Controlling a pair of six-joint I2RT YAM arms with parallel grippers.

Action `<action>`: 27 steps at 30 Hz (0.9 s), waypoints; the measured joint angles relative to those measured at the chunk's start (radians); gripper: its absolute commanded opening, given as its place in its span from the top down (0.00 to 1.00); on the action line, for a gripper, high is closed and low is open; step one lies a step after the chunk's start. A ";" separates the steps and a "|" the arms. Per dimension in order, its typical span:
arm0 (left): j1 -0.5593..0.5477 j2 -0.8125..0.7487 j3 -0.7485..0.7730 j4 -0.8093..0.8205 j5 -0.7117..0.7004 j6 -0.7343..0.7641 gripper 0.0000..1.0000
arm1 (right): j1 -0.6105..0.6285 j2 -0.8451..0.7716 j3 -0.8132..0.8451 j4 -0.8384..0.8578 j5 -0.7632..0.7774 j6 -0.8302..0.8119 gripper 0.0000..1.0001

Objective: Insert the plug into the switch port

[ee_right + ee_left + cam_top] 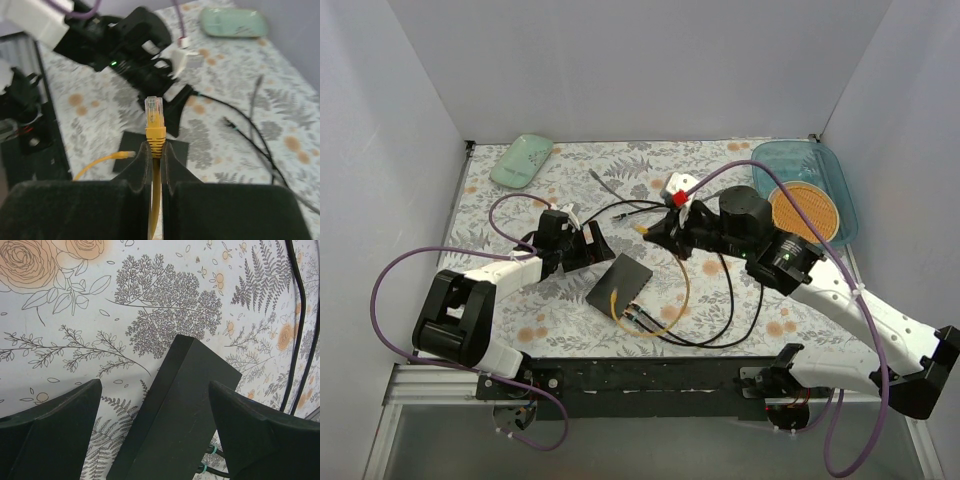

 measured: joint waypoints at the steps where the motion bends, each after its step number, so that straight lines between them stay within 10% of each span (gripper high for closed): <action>1: 0.000 0.000 0.002 -0.001 -0.002 0.000 0.12 | 0.007 0.011 -0.001 -0.024 -0.053 0.004 0.99; 13: 0.000 0.014 0.002 -0.007 -0.005 0.000 0.12 | 0.009 0.074 -0.387 0.104 -0.363 0.127 0.99; 27: 0.000 0.036 0.003 0.039 0.065 -0.010 0.19 | -0.026 0.236 -0.481 0.129 -0.119 0.126 0.99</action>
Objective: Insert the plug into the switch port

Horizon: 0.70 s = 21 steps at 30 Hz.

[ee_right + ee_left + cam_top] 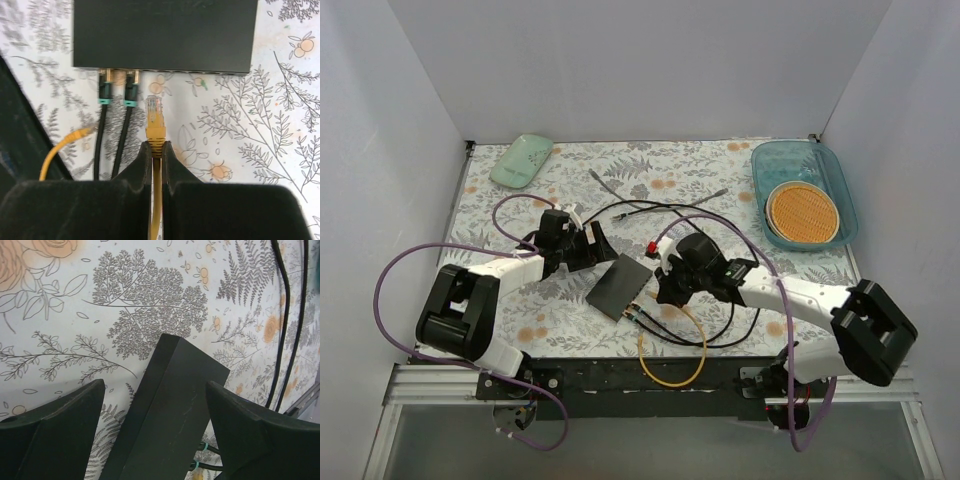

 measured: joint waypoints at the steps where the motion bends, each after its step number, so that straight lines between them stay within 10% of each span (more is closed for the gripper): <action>1: 0.000 0.002 0.000 0.008 0.010 -0.003 0.19 | 0.000 0.030 0.013 -0.002 0.016 -0.007 0.99; 21: 0.000 0.011 0.005 0.028 0.023 -0.031 0.17 | -0.001 0.405 0.298 -0.011 0.204 -0.056 0.99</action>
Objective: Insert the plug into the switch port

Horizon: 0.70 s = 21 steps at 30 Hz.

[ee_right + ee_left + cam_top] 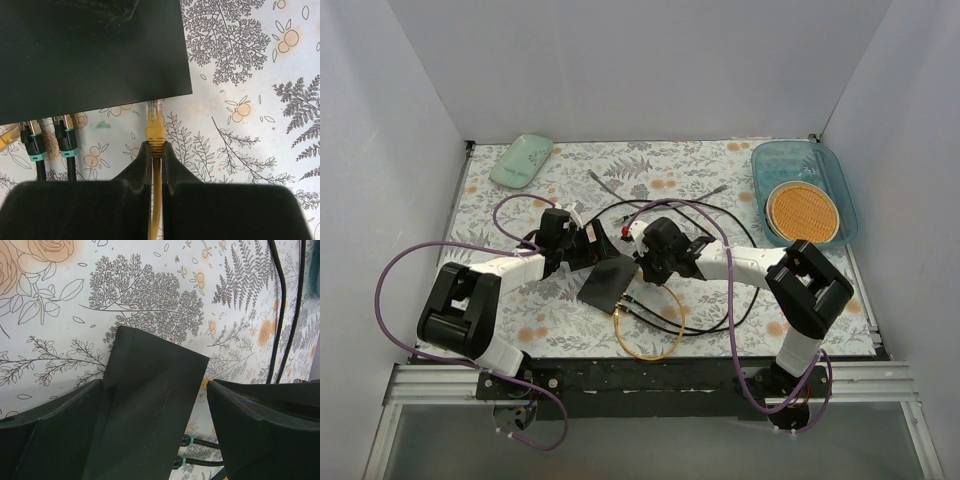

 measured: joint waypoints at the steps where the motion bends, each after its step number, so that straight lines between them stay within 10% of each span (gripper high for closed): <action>1: 0.000 0.005 0.002 0.000 -0.003 0.000 0.18 | 0.000 0.000 -0.002 0.002 0.000 -0.002 0.99; 21: 0.000 0.039 0.002 -0.007 -0.009 -0.008 0.37 | 0.072 -0.178 -0.182 0.110 0.024 -0.027 0.99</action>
